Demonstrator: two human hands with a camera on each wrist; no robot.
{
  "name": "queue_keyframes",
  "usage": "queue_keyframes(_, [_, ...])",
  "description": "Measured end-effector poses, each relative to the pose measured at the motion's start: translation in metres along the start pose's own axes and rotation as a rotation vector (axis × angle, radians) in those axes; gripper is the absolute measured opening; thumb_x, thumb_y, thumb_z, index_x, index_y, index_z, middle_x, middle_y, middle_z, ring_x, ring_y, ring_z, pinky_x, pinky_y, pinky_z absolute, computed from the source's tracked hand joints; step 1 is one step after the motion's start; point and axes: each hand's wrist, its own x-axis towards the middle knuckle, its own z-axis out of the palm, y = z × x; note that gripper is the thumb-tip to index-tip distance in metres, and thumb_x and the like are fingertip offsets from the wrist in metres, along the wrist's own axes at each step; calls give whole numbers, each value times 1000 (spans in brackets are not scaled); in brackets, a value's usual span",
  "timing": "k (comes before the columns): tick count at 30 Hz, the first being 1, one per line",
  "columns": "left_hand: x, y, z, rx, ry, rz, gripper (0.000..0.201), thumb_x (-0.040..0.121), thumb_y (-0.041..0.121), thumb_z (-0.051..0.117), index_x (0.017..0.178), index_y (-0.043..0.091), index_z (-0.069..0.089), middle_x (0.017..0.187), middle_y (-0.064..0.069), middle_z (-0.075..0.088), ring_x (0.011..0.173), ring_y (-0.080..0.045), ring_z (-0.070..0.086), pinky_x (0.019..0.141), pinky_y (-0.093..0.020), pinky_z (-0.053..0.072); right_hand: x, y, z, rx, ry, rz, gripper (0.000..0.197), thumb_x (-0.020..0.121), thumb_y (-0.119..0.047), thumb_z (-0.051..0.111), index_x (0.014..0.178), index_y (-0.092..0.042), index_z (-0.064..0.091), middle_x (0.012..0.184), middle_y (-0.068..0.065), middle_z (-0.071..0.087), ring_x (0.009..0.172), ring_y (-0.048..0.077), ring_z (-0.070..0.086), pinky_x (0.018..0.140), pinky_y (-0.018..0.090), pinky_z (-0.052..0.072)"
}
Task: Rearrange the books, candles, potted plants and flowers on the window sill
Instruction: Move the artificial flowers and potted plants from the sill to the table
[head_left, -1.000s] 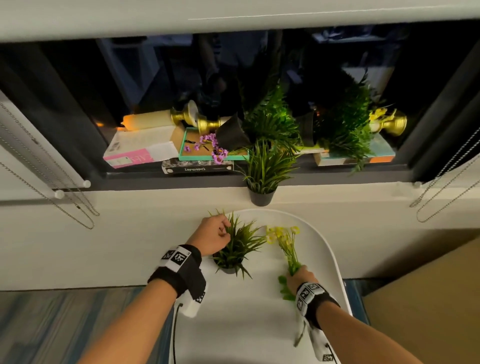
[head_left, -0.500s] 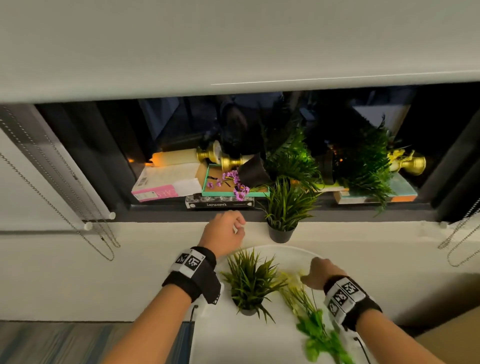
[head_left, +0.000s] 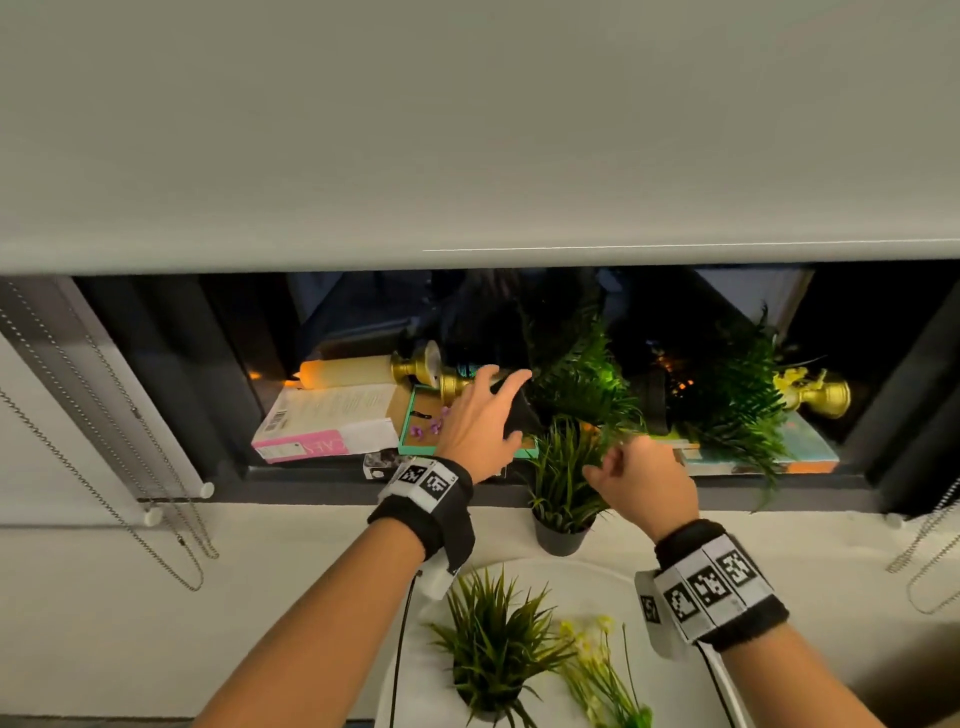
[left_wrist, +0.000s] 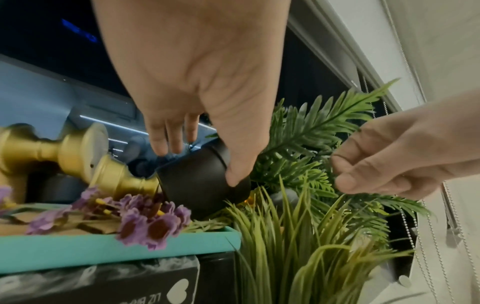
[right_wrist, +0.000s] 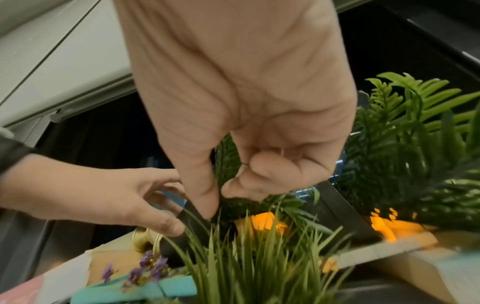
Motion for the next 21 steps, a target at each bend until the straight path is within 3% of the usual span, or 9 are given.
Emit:
queue_keyframes(3, [12, 1, 5, 74, -76, -19, 71, 82, 19, 68, 142, 28, 30, 146, -11, 28, 123, -31, 46, 93, -41, 47, -6, 7, 9, 46, -10, -6, 27, 79, -37, 68, 66, -21, 51, 68, -1, 59, 70, 22, 61, 68, 35, 54])
queue_keyframes(7, [18, 2, 13, 149, -33, -7, 65, 77, 21, 73, 130, 25, 35, 132, -6, 48, 114, -29, 55, 89, -40, 47, -11, 14, 11, 91, -15, -72, 22, 81, -31, 68, 69, -20, 53, 64, -5, 58, 66, 16, 58, 62, 29, 49])
queue_keyframes(12, [19, -1, 9, 230, -4, -11, 59, 78, 34, 75, 121, 20, 38, 118, -6, 54, 97, -27, 62, 74, -36, 49, -11, 11, 7, 123, 40, -141, 17, 84, -24, 64, 71, -20, 53, 64, -6, 59, 63, 11, 56, 58, 25, 43])
queue_keyframes(16, [15, -7, 3, 190, 39, -75, 60, 78, 41, 73, 122, 17, 41, 121, -7, 52, 97, -27, 61, 70, -37, 50, -12, 10, 9, 166, 74, -176, 18, 83, -25, 66, 71, -23, 53, 66, -5, 61, 65, 9, 58, 58, 26, 46])
queue_keyframes(21, [7, -13, -11, 8, 144, -145, 61, 74, 46, 76, 118, 15, 47, 115, -6, 55, 97, -30, 60, 76, -43, 53, -12, 7, 6, 199, 116, -199, 23, 83, -25, 66, 67, -26, 50, 66, -5, 60, 65, 9, 57, 60, 31, 51])
